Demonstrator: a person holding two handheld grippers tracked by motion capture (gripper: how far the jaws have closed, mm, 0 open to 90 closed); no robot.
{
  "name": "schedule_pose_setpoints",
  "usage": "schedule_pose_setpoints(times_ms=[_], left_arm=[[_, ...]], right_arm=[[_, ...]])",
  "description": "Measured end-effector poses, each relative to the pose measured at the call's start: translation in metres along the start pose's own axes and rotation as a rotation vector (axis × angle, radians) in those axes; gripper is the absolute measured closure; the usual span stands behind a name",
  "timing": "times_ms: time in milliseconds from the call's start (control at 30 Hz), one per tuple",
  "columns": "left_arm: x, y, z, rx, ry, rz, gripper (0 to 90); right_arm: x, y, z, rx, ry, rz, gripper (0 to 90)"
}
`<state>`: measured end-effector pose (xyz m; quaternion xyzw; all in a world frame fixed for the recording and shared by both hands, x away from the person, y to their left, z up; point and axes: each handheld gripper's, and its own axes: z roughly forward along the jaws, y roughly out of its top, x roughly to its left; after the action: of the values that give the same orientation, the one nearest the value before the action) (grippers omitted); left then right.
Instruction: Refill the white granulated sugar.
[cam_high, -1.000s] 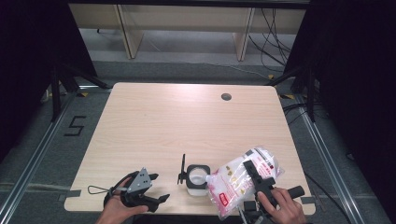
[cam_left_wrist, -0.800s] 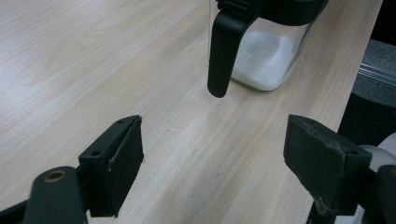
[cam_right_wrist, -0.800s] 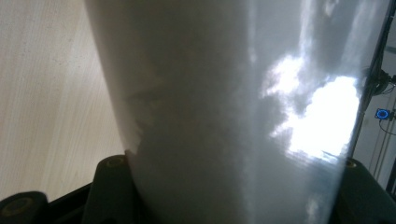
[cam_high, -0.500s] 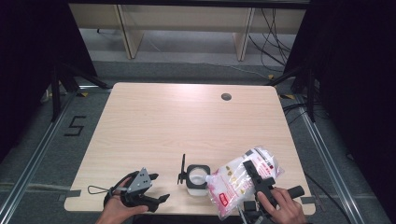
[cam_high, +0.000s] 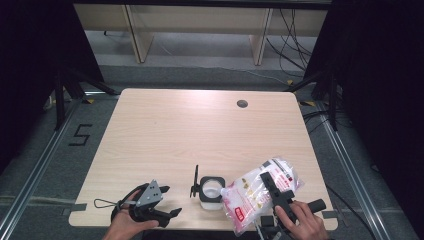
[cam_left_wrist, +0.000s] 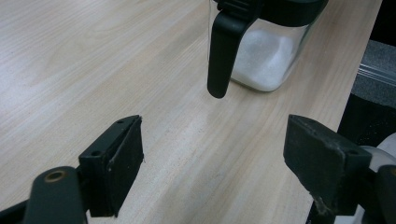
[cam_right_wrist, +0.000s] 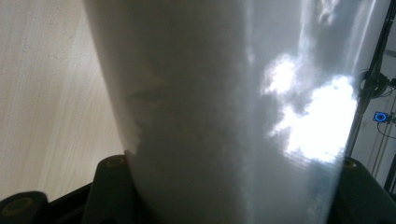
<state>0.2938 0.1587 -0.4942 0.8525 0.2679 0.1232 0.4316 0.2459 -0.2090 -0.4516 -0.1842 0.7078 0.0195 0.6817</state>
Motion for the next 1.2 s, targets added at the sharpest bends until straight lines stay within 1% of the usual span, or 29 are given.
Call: schedule_pose_setpoints(times_ms=[33, 167, 200, 233, 267, 300, 333, 367, 400, 433, 467, 567, 600, 633, 667, 767, 800, 833, 867, 900, 933, 967, 1000, 1033, 1067, 1100, 1133, 1167, 1200], left_arm=[[0.0005, -0.0001, 0.0, 0.004, 0.007, 0.005, 19.4], [-0.0002, 0.0, 0.0, -0.005, 0.004, -0.001, 19.4], [0.0, -0.0001, 0.0, -0.001, 0.0, 0.0, 19.4], [0.0004, -0.0001, -0.0001, 0.004, 0.006, 0.004, 19.4], [0.0002, 0.0, 0.0001, 0.001, 0.006, 0.002, 19.4], [0.0, 0.0001, 0.0001, -0.001, 0.003, 0.0, 19.4], [0.0001, 0.0001, 0.0001, 0.0, 0.004, 0.0, 19.4], [0.0003, 0.0, 0.0001, 0.002, 0.005, 0.002, 19.4], [0.0, -0.0001, 0.0001, 0.0, -0.001, 0.001, 19.5], [0.0003, -0.0001, 0.0, 0.003, 0.004, 0.003, 19.4], [0.0, 0.0001, 0.0, -0.001, 0.001, -0.001, 19.4], [-0.0002, -0.0001, 0.0005, -0.002, -0.001, -0.003, 19.4], [-0.0003, -0.0002, 0.0006, -0.002, 0.0, -0.003, 19.4], [-0.0003, -0.0001, 0.0005, -0.003, 0.0, -0.003, 19.4], [0.0002, 0.0001, 0.0001, 0.002, 0.004, 0.001, 19.4], [0.0001, -0.0004, 0.0004, -0.003, 0.001, 0.0, 19.4], [0.0001, -0.0004, 0.0004, -0.003, 0.001, 0.0, 19.4], [0.0001, -0.0002, 0.0002, -0.002, 0.0, 0.0, 19.4], [-0.0002, 0.0, 0.0001, -0.005, 0.003, -0.001, 19.5], [-0.0002, -0.0001, 0.0001, -0.006, 0.004, -0.001, 19.4], [0.0001, -0.0002, 0.0, -0.003, 0.001, 0.0, 19.4], [0.0001, -0.0004, 0.0002, -0.003, 0.001, 0.0, 19.4], [0.0002, -0.0003, 0.0002, -0.003, 0.001, 0.0, 19.4], [0.0002, -0.0002, 0.0001, -0.003, 0.001, 0.0, 19.4], [0.0001, -0.0001, 0.0001, -0.003, 0.0, -0.001, 19.4], [0.0001, -0.0002, 0.0003, -0.004, 0.001, -0.001, 19.5], [0.0, -0.0004, 0.0004, -0.003, 0.0, 0.0, 19.5], [-0.0002, -0.0002, 0.0005, -0.002, 0.0, -0.003, 19.4], [-0.0002, 0.0, 0.0003, -0.002, 0.0, -0.003, 19.4]], right_arm=[[0.0, 0.0, -0.0001, 0.003, -0.001, 0.0, 45.1], [0.0002, 0.0002, -0.0003, 0.0, 0.0, 0.0, 45.1], [0.0009, 0.0003, -0.0005, 0.004, 0.0, 0.005, 45.2], [0.0017, 0.0005, -0.0008, 0.01, 0.002, 0.013, 45.2], [0.0008, 0.0011, -0.0019, 0.027, 0.017, 0.003, 45.2], [0.0006, 0.0013, -0.0023, 0.028, 0.019, -0.002, 45.3], [0.0006, 0.0014, -0.0023, 0.027, 0.019, 0.0, 45.3], [-0.001, 0.0016, -0.0013, 0.013, 0.012, -0.019, 45.4], [-0.0009, 0.0017, -0.0011, 0.015, 0.012, -0.015, 45.5], [0.0, 0.0012, 0.0001, -0.002, -0.001, -0.005, 45.7], [0.0004, 0.0011, -0.0003, 0.0, 0.002, -0.001, 45.8], [0.0021, 0.0002, -0.001, 0.003, 0.006, 0.042, 46.2], [-0.0018, 0.0003, 0.0, -0.017, -0.01, 0.0, 46.3], [-0.0027, 0.0007, -0.0007, -0.002, 0.011, -0.002, 46.4], [-0.0017, 0.0006, -0.0015, 0.009, 0.015, 0.01, 46.6], [-0.0023, -0.0006, -0.0003, -0.012, 0.001, 0.031, 46.9], [-0.0007, -0.0011, 0.0001, -0.012, -0.001, 0.055, 47.0], [0.0007, -0.0014, -0.0004, -0.002, 0.013, 0.076, 47.1], [0.0002, -0.0019, -0.0008, 0.001, 0.018, 0.08, 47.2], [-0.0027, -0.0025, -0.0003, -0.011, 0.01, 0.043, 47.2], [-0.0013, -0.0029, -0.0008, 0.001, 0.02, 0.066, 47.2], [-0.0018, -0.0033, -0.0006, 0.001, 0.021, 0.064, 47.2], [-0.0001, -0.004, -0.0008, 0.005, 0.026, 0.095, 47.3], [-0.0024, -0.0043, -0.0002, -0.008, 0.016, 0.066, 47.3], [-0.0029, -0.0043, -0.0005, -0.005, 0.018, 0.062, 47.3], [-0.0029, -0.0044, -0.0004, -0.007, 0.017, 0.061, 47.3], [-0.0012, -0.0043, -0.0005, 0.004, 0.026, 0.082, 47.3], [-0.0011, -0.004, -0.0005, 0.005, 0.024, 0.08, 47.3], [-0.0033, -0.0038, -0.0006, 0.0, 0.013, 0.049, 47.3]])
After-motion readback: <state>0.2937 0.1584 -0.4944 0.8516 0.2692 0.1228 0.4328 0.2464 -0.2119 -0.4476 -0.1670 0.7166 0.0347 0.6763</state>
